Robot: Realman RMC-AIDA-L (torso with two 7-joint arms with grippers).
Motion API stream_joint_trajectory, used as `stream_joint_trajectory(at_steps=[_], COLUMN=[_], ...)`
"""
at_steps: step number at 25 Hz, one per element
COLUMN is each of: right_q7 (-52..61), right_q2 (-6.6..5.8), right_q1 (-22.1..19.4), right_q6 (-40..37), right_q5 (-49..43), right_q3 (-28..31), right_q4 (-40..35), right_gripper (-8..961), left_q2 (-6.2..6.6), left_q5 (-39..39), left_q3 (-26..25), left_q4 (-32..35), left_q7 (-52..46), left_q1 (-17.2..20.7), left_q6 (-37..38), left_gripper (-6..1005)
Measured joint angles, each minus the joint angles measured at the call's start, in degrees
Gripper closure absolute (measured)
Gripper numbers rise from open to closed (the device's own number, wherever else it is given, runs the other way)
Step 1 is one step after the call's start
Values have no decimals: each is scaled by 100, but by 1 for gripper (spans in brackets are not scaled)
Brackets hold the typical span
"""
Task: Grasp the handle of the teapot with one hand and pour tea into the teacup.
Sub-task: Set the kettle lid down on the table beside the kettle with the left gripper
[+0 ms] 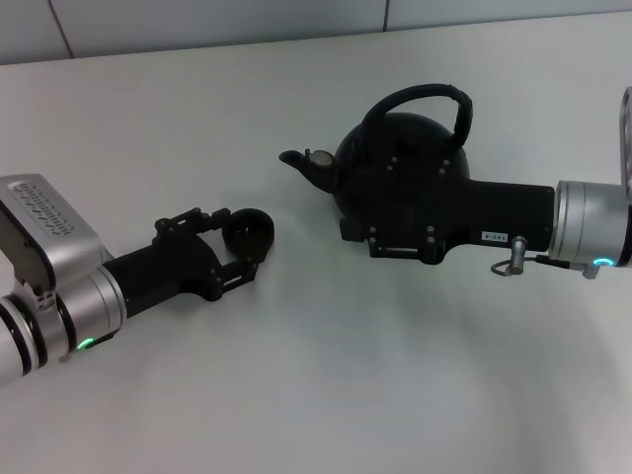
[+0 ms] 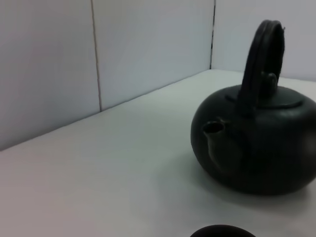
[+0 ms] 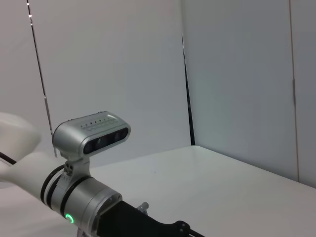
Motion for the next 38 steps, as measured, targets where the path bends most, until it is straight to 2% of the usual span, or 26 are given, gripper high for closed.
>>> stream_joint_trajectory(at_steps=[12,18,21,25,33,38], right_q7=[0,0,0,0,0,0], right_q2=[-9,-9,-9,-9,-8,1], right_q1=[4,-7,-11,-7,20,21], right_q6=[-1,5,16,67,107,102], right_q5=[0,0,0,0,0,46], right_q3=[-14,-1,0,-2,-2,2], right_q4=[4,4,4,3,3,3], right_gripper=[245,245,244,244,245,245], left_q2=[0,1,7,36,73,81], left_q5=[12,28,28,29,27,28], left_q3=[-1,77,115,298,286,280], left_q4=[109,209,275,616,1421,1663], left_q7=[-116,-160,-152,-107,-144,-148], left_q1=[31,71,113,334,899,1062], left_q6=[-12,-4,4,-30,0,52], left_gripper=[220,133,133,133,134,134])
